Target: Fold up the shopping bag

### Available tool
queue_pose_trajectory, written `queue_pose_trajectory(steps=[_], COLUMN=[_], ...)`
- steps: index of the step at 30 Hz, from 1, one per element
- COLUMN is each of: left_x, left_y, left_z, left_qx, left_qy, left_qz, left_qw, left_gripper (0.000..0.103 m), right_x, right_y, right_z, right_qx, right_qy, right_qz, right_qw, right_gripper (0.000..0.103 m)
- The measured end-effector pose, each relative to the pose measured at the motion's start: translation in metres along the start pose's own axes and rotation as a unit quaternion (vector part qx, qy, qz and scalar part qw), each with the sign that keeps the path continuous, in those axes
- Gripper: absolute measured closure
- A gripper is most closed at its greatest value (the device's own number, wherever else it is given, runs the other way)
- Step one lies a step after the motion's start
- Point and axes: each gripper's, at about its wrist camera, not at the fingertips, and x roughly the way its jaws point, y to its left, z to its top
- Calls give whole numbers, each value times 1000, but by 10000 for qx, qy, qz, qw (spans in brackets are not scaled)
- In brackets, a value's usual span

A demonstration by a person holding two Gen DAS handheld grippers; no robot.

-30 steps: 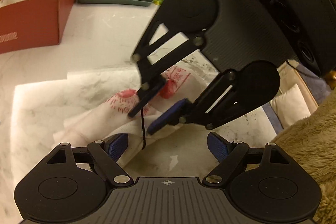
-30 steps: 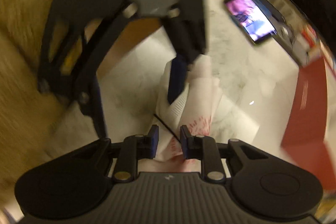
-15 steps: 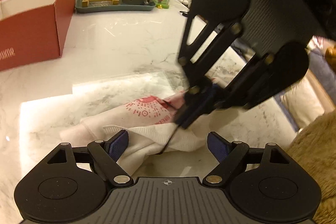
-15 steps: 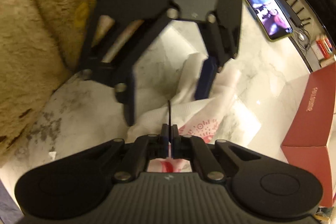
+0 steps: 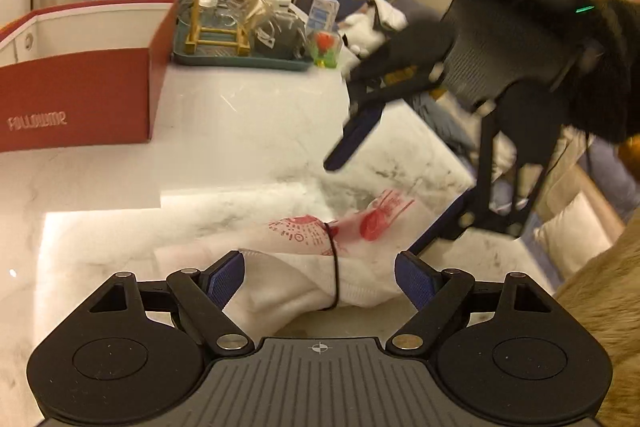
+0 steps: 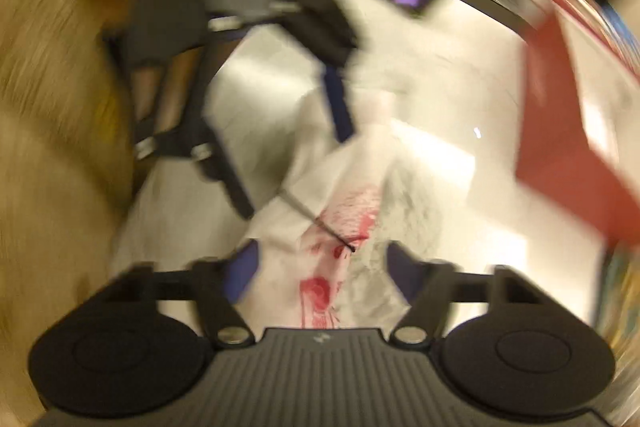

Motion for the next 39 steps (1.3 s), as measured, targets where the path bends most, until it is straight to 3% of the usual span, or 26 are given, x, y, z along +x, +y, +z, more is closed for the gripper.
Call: queue_pose_trajectory(steps=[3,4,5,6,7,9,11,13,16,19,22,23,24,25,26,28,30,33,34,37,39], left_x=[-9,-7,-5,-4,0,14,21,27,37,41,51,54,56,57,58,52,45,43,45,53,55], left_y=[-3,-5,-6,-10,-10,-8,-6,-10,-13,-8,-2,1,1,1,0,-3,-11,-29,-35,-42,-44], left_z=[-5,-6,-7,-10,-12,-15,-18,-17,-11,-1,8,10,11,11,11,13,15,18,17,16,15], left_qx=[-46,-15,15,21,-69,-636,-971,-935,-888,-913,-576,-479,-347,-214,-40,101,200,562,731,869,777], left_qy=[32,155,277,475,672,1210,1280,1297,1219,611,561,614,748,882,1053,1202,1270,1399,1447,1532,1542], left_qz=[-241,-268,-295,-211,-114,63,-23,229,612,314,303,239,309,378,410,247,55,-34,28,197,254], left_qw=[9997,9995,9992,9986,9976,9906,9870,9869,9867,9935,9963,9967,9961,9952,9936,9924,9917,9886,9868,9842,9847], left_gripper=[20,20,20,20,20,20,19,19,19,19,19,19,19,19,19,19,19,19,19,19,19], right_x=[20,28,35,38,39,38,35,29,20,20,27,28,28,23,13,-9,-24,-33,-34,-32,-27], right_y=[-16,-17,-16,-15,-15,-14,-17,-21,-26,-24,-16,-14,-13,-11,-9,-7,1,18,21,13,13], right_z=[-20,-26,-30,-34,-38,-42,-45,-54,-72,-96,-116,-123,-129,-132,-133,-131,-118,-95,-87,-65,-58], right_qx=[835,917,988,1177,1394,1781,2160,2674,3494,4547,5391,5524,5469,5353,5220,4641,3665,1911,1518,1210,613], right_qy=[261,390,510,497,451,414,318,109,-180,-383,-607,-665,-765,-832,-829,-764,-605,-501,-441,-314,-237], right_qz=[280,221,229,250,270,196,106,37,-137,185,953,1266,1576,1664,1444,848,35,-494,-533,-254,-547], right_qw=[9958,9948,9935,9915,9888,9829,9758,9635,9367,8896,8347,8212,8187,8239,8365,8784,9284,9791,9860,9918,9963], right_gripper=[20,26,42,48,49,61,72,75,75,70,55,59,59,59,58,59,65,72,72,58,57])
